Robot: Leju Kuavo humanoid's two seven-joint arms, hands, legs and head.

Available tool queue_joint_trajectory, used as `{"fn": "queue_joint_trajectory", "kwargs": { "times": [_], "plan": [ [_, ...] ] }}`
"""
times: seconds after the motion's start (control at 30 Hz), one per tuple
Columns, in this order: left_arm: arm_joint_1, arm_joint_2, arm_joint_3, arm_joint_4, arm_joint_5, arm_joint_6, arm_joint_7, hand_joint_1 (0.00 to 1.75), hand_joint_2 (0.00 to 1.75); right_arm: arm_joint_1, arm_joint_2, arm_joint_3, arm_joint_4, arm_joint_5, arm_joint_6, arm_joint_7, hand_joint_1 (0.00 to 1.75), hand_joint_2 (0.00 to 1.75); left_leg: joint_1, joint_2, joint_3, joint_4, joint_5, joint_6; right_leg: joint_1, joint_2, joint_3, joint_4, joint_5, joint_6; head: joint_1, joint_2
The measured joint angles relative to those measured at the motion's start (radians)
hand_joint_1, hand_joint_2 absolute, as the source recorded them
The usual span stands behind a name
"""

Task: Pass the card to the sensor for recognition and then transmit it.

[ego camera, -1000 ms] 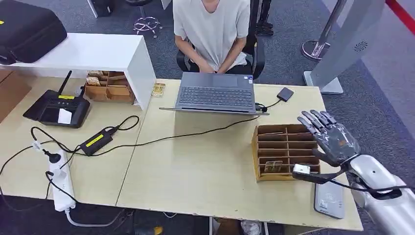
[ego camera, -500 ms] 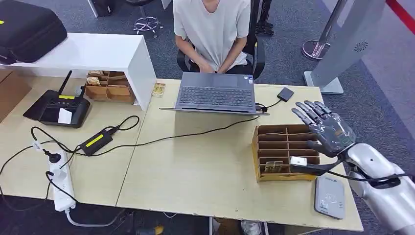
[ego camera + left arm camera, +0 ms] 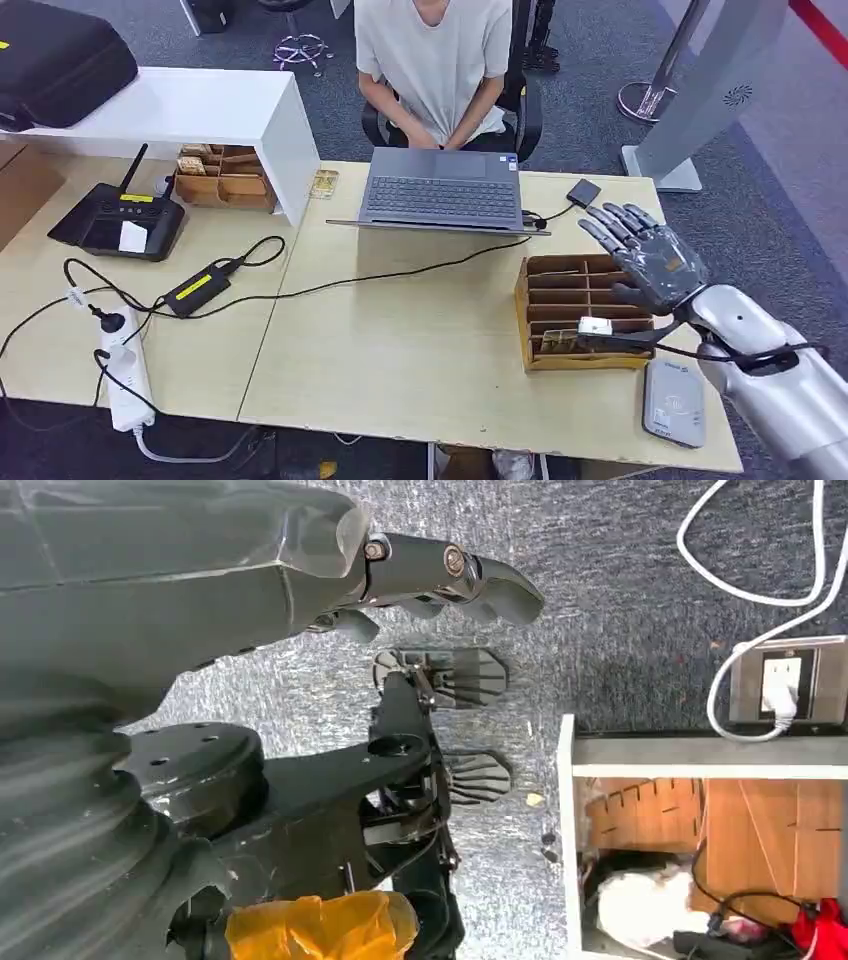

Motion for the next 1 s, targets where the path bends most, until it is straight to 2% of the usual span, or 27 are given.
{"fn": "queue_joint_trajectory", "kwargs": {
  "times": [0.6,1.0],
  "plan": [
    [-0.002,-0.003,0.000,0.000,0.000,0.000,0.001,0.00,1.75,-0.023,0.027,0.037,0.092,0.006,-0.006,0.017,0.00,1.75,0.000,0.000,0.000,0.000,0.000,0.000,0.000,0.000,0.000,0.000,0.000,0.000,0.000,0.000],
    [-0.002,-0.003,0.000,0.000,0.003,0.000,0.002,0.00,1.75,-0.025,0.030,0.036,0.152,0.014,-0.052,0.040,0.00,1.75,0.000,0.000,0.000,0.000,0.000,0.000,0.000,0.000,0.000,0.000,0.000,0.000,0.000,0.000]
  ]
}}
